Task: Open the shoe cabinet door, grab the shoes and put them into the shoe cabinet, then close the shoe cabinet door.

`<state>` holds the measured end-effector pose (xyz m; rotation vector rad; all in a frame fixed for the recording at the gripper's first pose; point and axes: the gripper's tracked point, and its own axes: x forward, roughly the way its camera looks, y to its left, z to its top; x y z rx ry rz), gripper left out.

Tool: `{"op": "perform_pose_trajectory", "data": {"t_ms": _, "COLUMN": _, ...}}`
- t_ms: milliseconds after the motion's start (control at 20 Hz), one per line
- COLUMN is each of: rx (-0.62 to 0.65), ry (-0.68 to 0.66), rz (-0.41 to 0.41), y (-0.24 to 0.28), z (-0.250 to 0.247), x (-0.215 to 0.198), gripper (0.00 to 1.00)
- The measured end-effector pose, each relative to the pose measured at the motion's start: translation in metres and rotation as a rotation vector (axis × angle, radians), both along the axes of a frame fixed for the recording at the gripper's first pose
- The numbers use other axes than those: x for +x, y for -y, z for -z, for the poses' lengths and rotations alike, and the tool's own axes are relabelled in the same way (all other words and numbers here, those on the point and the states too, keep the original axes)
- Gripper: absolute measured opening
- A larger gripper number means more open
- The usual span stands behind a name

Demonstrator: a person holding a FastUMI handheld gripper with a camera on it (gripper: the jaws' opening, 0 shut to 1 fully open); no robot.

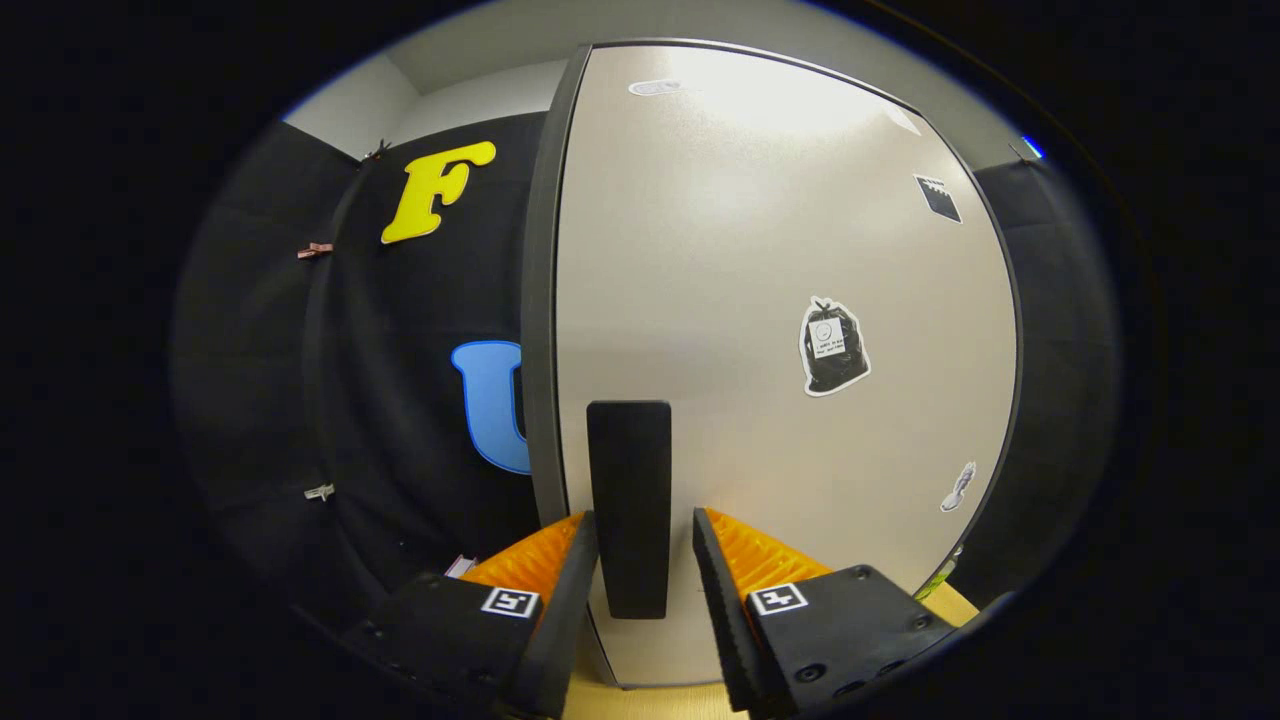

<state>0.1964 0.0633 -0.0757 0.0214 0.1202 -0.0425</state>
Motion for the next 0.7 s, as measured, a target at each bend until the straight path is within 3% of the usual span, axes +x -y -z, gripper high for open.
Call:
{"op": "perform_pose_trajectory", "data": {"t_ms": 200, "rx": -0.012, "ry": 0.002, "rz": -0.008, "y": -0.0062, "z": 0.0009, "x": 0.001, "gripper": 0.38}}
{"op": "perform_pose_trajectory", "data": {"t_ms": 400, "rx": -0.01, "ry": 0.0, "rz": -0.015, "y": -0.006, "z": 0.0015, "x": 0.0003, "gripper": 0.32}}
{"op": "perform_pose_trajectory", "data": {"t_ms": 700, "rx": -0.007, "ry": -0.006, "rz": -0.034, "y": -0.0063, "z": 0.0023, "x": -0.0041, "gripper": 0.32}}
